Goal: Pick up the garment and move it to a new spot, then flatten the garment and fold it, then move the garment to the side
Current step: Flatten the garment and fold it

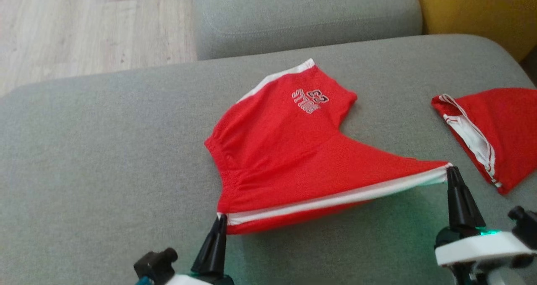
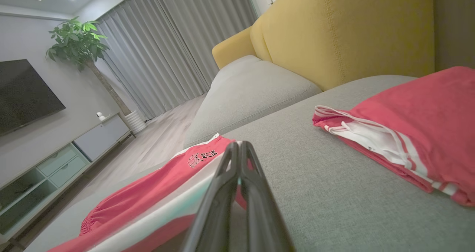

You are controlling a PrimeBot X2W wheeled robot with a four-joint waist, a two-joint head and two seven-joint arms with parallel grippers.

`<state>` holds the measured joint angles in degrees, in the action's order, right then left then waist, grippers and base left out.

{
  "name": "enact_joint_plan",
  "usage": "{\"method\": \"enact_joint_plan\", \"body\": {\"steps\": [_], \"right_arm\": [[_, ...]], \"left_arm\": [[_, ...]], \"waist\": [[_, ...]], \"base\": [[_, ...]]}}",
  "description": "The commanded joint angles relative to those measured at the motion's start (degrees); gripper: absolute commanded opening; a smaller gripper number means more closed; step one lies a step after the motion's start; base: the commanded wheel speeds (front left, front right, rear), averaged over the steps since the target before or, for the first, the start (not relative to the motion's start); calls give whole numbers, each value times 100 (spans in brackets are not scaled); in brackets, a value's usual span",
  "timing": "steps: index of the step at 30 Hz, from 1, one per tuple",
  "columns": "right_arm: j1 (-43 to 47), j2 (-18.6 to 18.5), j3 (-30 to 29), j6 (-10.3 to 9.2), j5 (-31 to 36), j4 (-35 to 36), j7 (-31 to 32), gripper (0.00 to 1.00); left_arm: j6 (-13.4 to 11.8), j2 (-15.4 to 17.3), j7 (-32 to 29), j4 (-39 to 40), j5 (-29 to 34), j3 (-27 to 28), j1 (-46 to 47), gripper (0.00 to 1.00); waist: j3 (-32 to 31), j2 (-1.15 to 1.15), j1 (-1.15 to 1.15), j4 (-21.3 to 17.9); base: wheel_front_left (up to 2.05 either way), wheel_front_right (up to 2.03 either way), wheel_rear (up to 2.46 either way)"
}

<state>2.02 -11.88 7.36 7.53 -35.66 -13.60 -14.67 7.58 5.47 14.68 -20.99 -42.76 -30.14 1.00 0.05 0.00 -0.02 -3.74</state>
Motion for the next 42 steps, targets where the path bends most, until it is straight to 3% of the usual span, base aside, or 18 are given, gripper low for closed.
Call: {"method": "enact_joint_plan", "body": {"steps": [1,7,13,28,36,42], "right_arm": [[-33,-92,42,-4,-36,272,-32,0],[34,-164,-36,-4,-26,572,-32,0],[-897,-374,180,-4,161,223,-32,0],[-4421,-627,960,-4,671,-1933,67,0],[-5618,-549,1040,-4,1145,-3244,-6,0],[-6040,-462,850,-4,1563,-3842,-29,0]], "left_arm": [[-9,-33,31,270,69,213,100,0],[-9,-29,31,533,250,172,21,0],[-9,-76,31,517,258,141,661,0],[-9,-256,31,37,-261,183,2798,0],[-9,-258,31,-166,-779,22,3321,0],[-9,-258,31,-306,-920,-234,3506,0]], "waist": [[-68,0,2,27],[-32,0,2,163],[387,0,2,448],[2056,0,2,1245],[2441,0,2,1459],[2539,0,2,1450]], "base": [[0,0,0],[0,0,0],[0,0,0],[0,0,0],[0,0,0],[0,0,0]]}}
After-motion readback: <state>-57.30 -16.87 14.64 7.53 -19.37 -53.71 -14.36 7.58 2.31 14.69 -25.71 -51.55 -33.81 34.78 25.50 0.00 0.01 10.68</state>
